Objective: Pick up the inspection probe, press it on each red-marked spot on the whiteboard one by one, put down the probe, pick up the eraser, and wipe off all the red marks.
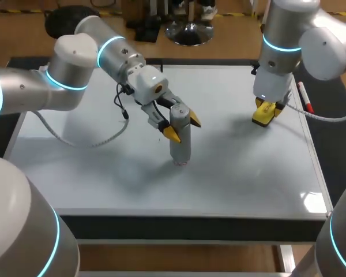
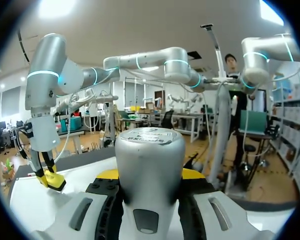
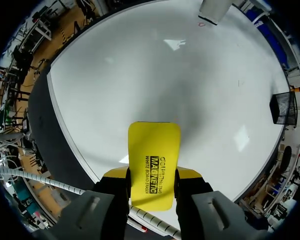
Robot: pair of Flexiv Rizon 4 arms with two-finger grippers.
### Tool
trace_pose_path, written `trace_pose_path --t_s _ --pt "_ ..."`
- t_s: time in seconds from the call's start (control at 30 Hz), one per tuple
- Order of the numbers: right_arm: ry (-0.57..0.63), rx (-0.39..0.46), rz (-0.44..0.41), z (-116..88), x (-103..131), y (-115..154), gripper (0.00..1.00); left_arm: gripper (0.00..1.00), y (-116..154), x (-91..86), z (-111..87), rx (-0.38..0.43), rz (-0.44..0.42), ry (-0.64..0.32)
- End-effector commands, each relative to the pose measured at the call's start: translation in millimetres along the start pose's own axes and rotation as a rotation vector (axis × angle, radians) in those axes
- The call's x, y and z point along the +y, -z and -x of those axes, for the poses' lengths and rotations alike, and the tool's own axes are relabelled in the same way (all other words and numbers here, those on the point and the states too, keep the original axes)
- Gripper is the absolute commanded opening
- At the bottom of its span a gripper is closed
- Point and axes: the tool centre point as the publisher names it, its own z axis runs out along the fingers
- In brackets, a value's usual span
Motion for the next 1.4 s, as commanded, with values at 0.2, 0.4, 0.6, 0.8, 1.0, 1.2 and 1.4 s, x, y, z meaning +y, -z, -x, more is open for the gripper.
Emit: trace_pose_path --t_s 0.2,0.4,0.6,0.8,1.0,1.2,1.4 --pt "0.002 0.003 -0.001 0.1 -0.9 0.4 0.00 0.00 -2.2 11.5 5.4 0.027 -0.002 0.020" --pt "0.002 0.003 -0.001 0.1 -0.9 0.4 0.00 0.00 -2.6 15.3 4.0 0.024 -0.010 0.027" --pt "0.002 0.003 -0.001 0.1 -0.9 0.4 0.00 0.00 -1.0 19.2 2.4 0.014 -0.019 0.036" --pt "0.002 0.003 -0.001 0.1 -0.9 0.4 0.00 0.00 -0.2 22.0 3.4 0.013 -0.021 0.039" --pt "0.002 0.003 -0.001 0.1 -0.9 0.4 0.00 0.00 1.8 24.4 5.3 0.008 -0.011 0.041" --pt "0.002 0.003 -0.001 0.1 -0.9 0.4 0.00 0.00 2.5 27.0 5.3 0.019 0.016 0.055" --pt "0.002 0.003 -0.001 0.1 -0.9 0.4 0.00 0.00 2.2 27.4 4.9 0.023 0.018 0.056"
